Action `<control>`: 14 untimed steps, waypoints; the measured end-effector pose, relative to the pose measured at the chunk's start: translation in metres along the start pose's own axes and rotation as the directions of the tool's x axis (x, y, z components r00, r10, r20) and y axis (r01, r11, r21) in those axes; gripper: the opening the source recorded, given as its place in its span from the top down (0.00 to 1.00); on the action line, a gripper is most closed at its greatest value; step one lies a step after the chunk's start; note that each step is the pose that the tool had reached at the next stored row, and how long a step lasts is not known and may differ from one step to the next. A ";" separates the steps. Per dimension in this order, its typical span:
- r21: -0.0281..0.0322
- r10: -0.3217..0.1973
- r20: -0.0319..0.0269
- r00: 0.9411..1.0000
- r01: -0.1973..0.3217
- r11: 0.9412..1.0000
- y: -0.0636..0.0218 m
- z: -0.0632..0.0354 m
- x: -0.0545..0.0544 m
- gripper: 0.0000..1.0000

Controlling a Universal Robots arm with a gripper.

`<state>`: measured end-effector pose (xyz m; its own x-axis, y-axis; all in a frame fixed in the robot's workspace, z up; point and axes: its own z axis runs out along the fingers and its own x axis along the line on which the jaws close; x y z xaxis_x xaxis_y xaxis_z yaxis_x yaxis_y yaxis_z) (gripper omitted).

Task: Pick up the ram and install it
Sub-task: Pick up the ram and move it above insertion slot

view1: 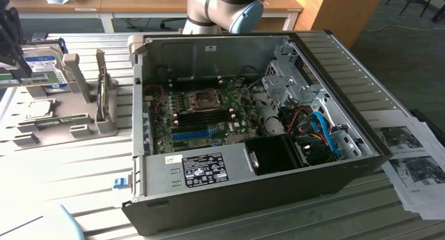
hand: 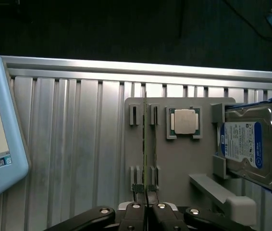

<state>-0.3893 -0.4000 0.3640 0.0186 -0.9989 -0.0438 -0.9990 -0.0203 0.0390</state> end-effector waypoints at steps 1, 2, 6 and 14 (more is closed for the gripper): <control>0.000 0.000 0.000 1.000 0.000 1.000 0.0001 -0.0021 0.000 0.89; 0.000 0.000 0.000 1.000 0.000 1.000 0.0002 -0.0041 0.000 0.89; 0.000 0.000 0.000 1.000 0.000 1.000 0.0005 -0.0120 -0.001 0.89; 0.000 0.000 0.000 1.000 0.000 1.000 0.0010 -0.0253 -0.001 0.89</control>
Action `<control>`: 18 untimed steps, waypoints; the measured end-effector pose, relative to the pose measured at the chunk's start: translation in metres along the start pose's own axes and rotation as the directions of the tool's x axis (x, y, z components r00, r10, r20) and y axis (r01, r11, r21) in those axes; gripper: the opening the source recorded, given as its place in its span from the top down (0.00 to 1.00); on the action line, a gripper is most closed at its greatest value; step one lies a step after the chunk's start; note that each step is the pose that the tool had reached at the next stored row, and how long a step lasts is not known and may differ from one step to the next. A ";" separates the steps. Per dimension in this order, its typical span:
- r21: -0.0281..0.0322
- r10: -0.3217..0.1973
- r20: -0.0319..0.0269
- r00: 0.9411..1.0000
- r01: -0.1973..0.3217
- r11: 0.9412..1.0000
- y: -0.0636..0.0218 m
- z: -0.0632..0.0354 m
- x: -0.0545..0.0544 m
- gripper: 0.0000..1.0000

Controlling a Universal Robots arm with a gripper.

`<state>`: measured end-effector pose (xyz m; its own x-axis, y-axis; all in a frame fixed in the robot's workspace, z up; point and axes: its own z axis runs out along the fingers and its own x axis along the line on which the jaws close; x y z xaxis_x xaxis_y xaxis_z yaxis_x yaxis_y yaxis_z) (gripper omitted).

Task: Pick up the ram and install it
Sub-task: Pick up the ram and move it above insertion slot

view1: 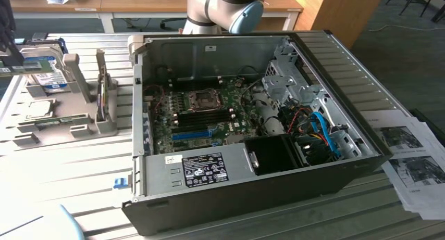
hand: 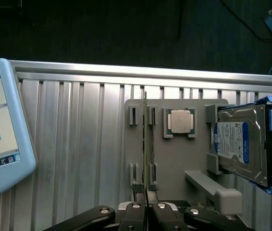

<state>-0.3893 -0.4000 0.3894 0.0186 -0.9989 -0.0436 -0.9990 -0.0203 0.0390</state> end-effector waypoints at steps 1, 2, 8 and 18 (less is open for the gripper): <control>0.000 0.000 0.000 1.000 0.000 1.000 0.0001 -0.0014 0.000 0.89; 0.000 0.000 0.000 1.000 0.000 1.000 0.0001 -0.0029 0.000 0.89; 0.000 0.000 0.000 1.000 0.000 1.000 0.0004 -0.0115 -0.001 0.89; 0.000 0.000 0.000 1.000 0.000 1.000 -0.0006 -0.0120 0.000 0.89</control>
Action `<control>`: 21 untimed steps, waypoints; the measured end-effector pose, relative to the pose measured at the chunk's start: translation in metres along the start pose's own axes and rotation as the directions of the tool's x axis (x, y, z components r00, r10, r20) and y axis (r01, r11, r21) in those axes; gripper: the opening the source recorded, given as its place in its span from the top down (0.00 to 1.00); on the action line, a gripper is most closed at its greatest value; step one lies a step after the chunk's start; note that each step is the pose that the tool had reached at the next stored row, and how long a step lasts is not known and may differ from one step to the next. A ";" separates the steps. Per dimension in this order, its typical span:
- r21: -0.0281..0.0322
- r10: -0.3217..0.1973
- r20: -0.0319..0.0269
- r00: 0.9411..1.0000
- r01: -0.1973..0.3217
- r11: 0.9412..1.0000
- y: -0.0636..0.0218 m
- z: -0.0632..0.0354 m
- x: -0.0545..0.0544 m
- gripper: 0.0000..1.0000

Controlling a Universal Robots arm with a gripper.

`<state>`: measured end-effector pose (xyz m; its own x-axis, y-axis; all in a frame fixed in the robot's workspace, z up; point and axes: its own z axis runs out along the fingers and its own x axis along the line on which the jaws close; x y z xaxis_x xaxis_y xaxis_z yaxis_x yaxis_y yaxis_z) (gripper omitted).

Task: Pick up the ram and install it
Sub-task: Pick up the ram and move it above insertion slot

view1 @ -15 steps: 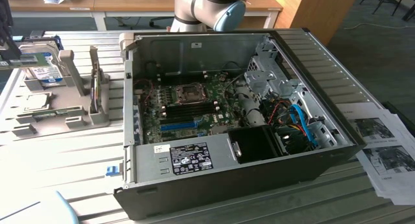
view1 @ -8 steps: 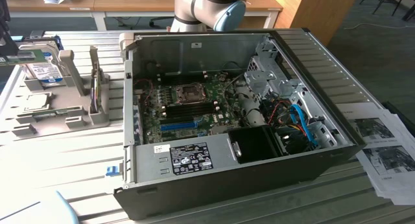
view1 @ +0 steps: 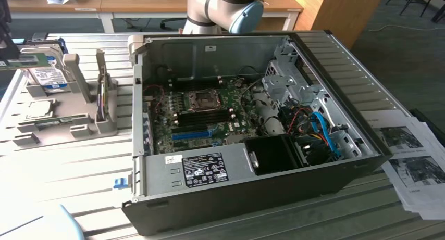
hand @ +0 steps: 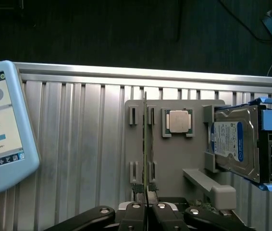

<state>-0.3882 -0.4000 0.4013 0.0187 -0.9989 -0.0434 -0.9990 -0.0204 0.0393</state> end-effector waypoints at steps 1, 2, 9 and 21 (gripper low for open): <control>0.000 0.000 0.000 1.000 0.000 1.000 -0.0007 0.0001 0.000 0.89; 0.000 0.000 0.000 1.000 0.000 1.000 -0.0016 0.0001 0.000 0.89; 0.000 0.000 0.000 1.000 0.000 1.000 -0.0079 -0.0001 0.000 0.89; 0.000 0.000 0.000 1.000 0.000 1.000 -0.0237 -0.0008 0.000 0.89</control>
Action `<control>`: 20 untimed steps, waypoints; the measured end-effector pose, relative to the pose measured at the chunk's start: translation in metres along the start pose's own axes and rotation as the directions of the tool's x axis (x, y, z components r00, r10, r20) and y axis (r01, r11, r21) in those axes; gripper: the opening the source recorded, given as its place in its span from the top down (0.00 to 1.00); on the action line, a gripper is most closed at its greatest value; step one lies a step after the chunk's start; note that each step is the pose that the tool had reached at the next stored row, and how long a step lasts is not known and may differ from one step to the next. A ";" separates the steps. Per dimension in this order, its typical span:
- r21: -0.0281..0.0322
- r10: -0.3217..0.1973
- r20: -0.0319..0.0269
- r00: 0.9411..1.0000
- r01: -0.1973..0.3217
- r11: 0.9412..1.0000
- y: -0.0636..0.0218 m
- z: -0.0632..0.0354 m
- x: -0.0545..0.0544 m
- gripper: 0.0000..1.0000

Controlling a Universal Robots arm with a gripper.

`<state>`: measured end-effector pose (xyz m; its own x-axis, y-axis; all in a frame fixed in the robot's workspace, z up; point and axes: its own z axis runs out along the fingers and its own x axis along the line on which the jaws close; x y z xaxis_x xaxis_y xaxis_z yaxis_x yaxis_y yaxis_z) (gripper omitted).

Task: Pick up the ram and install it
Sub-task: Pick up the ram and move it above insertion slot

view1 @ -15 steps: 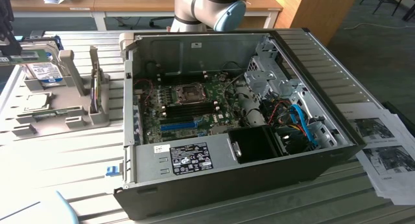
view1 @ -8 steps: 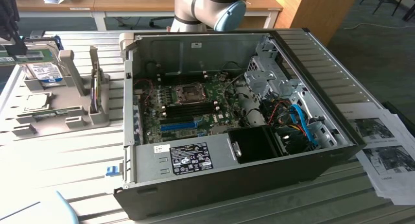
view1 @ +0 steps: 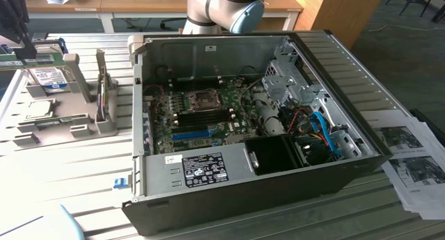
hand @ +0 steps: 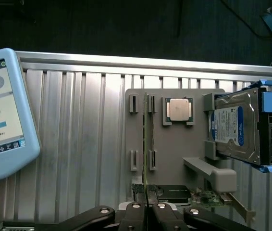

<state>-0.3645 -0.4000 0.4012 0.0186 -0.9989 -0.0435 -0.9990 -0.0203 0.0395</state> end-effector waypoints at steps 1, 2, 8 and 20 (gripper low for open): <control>0.000 0.000 0.000 1.000 0.000 1.000 -0.0014 -0.0001 0.000 0.89; 0.000 0.000 0.000 1.000 0.000 1.000 -0.0028 -0.0001 0.000 0.89; 0.000 0.000 0.000 1.000 0.000 1.000 -0.0109 -0.0004 0.000 0.89; -0.001 0.000 0.000 1.000 0.000 1.000 -0.0280 -0.0011 0.001 0.89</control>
<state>-0.3364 -0.4000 0.4012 0.0185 -0.9989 -0.0436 -0.9990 -0.0203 0.0409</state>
